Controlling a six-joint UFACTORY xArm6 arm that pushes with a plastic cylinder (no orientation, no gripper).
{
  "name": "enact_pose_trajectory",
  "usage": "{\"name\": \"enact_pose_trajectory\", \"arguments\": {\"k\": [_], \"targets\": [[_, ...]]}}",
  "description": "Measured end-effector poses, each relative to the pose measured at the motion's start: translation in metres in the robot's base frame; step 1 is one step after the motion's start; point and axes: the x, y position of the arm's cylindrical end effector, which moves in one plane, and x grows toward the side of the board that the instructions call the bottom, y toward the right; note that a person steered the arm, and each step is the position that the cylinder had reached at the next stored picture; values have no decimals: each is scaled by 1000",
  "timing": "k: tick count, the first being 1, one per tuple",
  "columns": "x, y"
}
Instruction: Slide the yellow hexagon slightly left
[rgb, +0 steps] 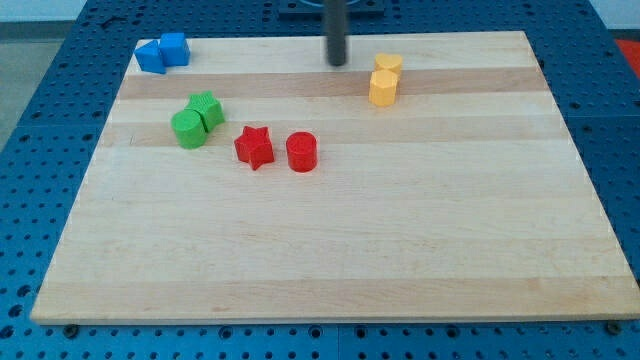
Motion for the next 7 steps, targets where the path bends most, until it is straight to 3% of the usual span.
{"name": "enact_pose_trajectory", "arguments": {"k": [1,2,4,7], "targets": [[-1,83],[17,119],[35,78],[71,72]]}}
